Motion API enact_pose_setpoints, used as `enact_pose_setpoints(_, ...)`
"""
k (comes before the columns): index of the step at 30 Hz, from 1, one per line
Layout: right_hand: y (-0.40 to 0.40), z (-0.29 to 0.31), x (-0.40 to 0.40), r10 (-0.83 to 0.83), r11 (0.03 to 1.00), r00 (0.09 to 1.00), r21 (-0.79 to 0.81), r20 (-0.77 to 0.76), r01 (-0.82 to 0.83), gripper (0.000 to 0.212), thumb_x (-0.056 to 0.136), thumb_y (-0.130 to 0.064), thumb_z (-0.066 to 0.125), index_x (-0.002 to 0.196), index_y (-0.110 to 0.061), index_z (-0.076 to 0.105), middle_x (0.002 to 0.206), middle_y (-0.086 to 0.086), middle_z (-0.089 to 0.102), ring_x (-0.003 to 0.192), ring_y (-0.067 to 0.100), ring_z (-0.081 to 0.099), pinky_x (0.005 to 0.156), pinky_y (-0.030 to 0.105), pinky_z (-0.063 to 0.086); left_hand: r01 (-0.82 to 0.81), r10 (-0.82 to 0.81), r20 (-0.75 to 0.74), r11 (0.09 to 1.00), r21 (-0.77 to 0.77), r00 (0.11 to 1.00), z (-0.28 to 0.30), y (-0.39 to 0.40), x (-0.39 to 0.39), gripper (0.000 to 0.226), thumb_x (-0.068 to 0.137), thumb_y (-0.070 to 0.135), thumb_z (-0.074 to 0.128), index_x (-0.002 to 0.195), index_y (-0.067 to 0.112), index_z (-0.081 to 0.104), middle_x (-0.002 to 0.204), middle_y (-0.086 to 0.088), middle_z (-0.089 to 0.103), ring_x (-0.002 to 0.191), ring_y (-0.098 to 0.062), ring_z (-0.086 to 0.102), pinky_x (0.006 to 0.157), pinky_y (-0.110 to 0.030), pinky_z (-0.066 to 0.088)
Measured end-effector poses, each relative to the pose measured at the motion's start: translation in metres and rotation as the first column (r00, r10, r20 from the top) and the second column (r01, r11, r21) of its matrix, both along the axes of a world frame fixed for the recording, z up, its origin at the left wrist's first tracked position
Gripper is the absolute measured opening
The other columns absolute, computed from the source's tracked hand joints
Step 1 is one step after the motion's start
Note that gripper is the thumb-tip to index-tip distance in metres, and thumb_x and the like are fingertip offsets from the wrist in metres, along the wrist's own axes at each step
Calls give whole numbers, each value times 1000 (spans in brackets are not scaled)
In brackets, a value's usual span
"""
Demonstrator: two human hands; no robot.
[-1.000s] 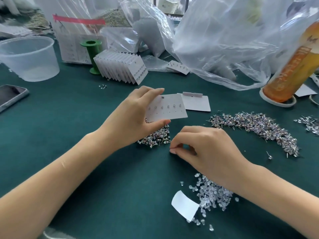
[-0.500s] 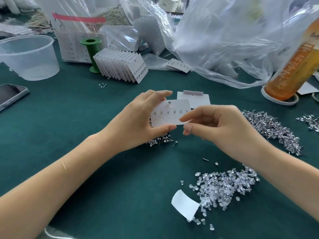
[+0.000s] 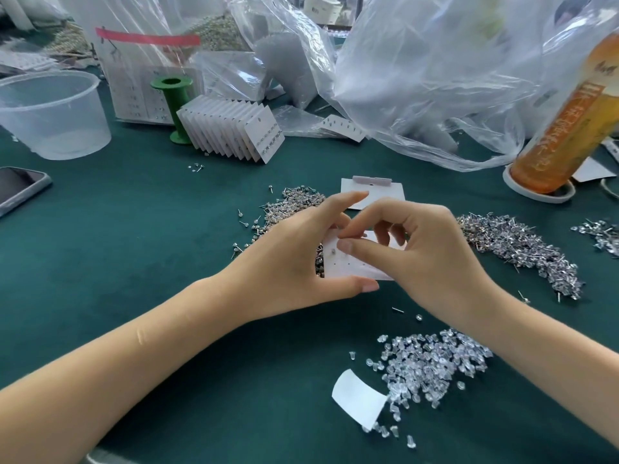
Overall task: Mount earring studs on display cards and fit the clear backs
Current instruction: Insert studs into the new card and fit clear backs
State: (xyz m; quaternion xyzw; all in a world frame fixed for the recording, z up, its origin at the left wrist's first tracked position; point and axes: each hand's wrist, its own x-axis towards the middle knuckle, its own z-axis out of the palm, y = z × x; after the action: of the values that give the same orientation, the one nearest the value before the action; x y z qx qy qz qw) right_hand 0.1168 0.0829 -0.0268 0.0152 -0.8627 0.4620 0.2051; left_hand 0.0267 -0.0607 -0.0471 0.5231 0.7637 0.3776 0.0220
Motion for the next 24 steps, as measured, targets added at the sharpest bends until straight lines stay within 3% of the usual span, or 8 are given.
enact_pose_setpoints(3, -1, -4, 0, 22, 1000, 999, -9, 31, -22, 24, 74, -7, 79, 67, -24, 65, 65, -24, 60, 61, 3, 43, 60, 8, 34, 3, -3, 13, 1000, 27, 1000, 1, 1, 2, 85, 69, 45, 74, 140, 20, 35, 108, 12, 64, 96, 7, 55, 89, -14, 42)
enact_pose_setpoints(9, -3, -9, 0, 51, 999, 998, -1, 32, -51, 34, 75, -4, 78, 65, -31, 61, 71, -19, 59, 64, 7, 41, 58, 11, 32, 2, -2, 19, 1000, 28, 1000, 2, -1, 4, 85, 68, 45, 73, 140, 21, 34, 107, 8, 64, 95, 1, 57, 88, -18, 43)
enact_pose_setpoints(15, -2, -13, 0, 40, 997, 999, 67, -9, -39, 22, 74, -5, 79, 70, -22, 66, 76, -10, 61, 71, 11, 44, 63, 14, 34, 1, -1, 1, 1000, 19, 1000, 4, 0, 6, 84, 68, 46, 70, 140, 20, 35, 106, 9, 63, 92, 3, 54, 86, -11, 40)
enact_pose_setpoints(20, -2, -13, 0, 24, 991, 998, 136, -51, -17, 21, 73, -5, 79, 70, -20, 65, 71, -26, 56, 72, 8, 43, 70, 15, 35, 3, -3, -10, 1000, 21, 1000, 6, 0, 7, 84, 68, 41, 73, 139, 17, 36, 106, 7, 63, 92, -2, 56, 86, -15, 42)
enact_pose_setpoints(24, -3, -13, 0, 43, 991, 998, 128, -48, -36, 19, 74, -3, 79, 70, -16, 65, 77, -19, 61, 75, 14, 46, 73, 21, 37, 7, -6, -31, 1000, 18, 1000, 7, 0, 8, 84, 69, 40, 75, 139, 16, 36, 106, 7, 64, 92, -4, 57, 86, -16, 43)
